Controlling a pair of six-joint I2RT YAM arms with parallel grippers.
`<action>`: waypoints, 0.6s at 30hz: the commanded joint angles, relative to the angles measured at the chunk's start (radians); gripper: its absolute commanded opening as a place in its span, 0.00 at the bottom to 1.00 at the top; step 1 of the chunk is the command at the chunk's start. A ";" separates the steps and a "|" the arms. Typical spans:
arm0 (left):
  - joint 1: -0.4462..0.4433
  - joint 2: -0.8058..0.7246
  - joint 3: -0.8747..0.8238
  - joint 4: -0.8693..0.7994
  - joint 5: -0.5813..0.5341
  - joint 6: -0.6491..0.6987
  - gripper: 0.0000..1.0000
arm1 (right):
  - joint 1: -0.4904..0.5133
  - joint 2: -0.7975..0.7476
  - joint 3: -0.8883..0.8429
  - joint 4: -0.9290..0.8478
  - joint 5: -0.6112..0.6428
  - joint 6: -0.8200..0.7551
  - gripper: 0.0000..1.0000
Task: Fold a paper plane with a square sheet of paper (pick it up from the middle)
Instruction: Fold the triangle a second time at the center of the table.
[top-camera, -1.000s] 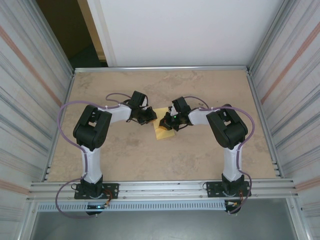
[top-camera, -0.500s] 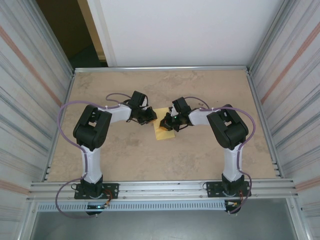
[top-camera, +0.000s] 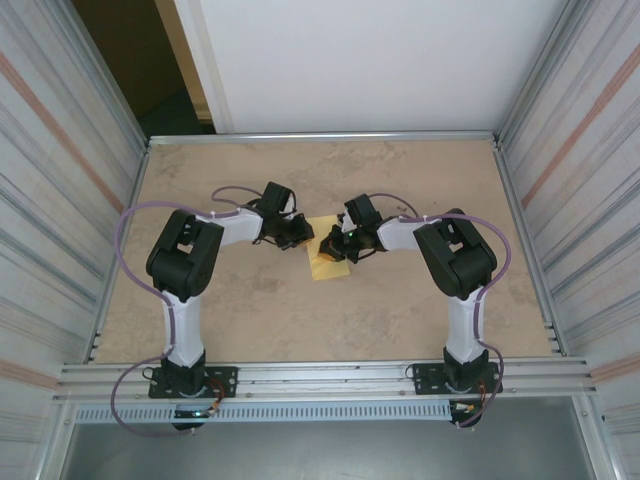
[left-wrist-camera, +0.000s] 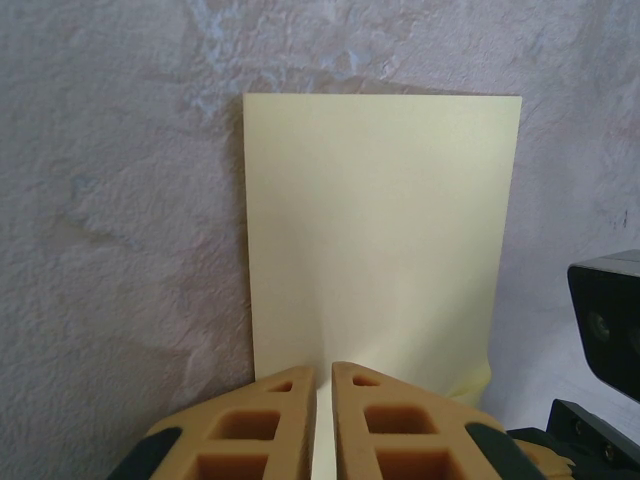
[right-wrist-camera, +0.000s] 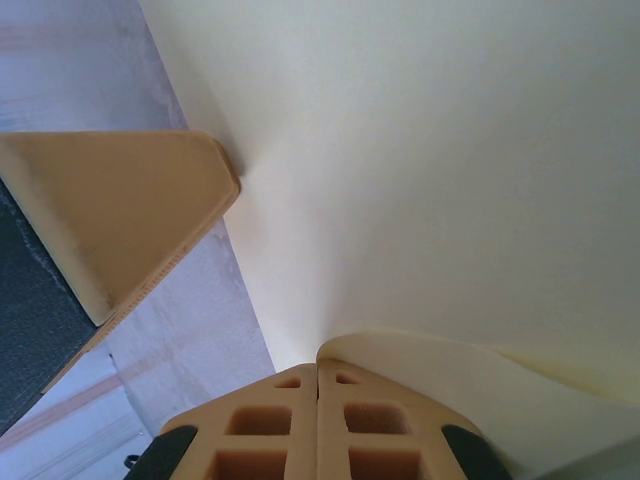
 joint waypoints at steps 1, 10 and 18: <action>-0.004 0.040 -0.035 -0.058 -0.008 0.002 0.13 | 0.011 0.002 0.010 0.010 -0.011 0.013 0.00; -0.005 0.042 -0.035 -0.056 -0.004 0.001 0.13 | 0.011 0.006 0.012 0.014 -0.011 0.017 0.00; -0.004 0.041 -0.037 -0.058 -0.005 0.002 0.13 | 0.011 0.022 0.011 0.004 -0.005 0.016 0.00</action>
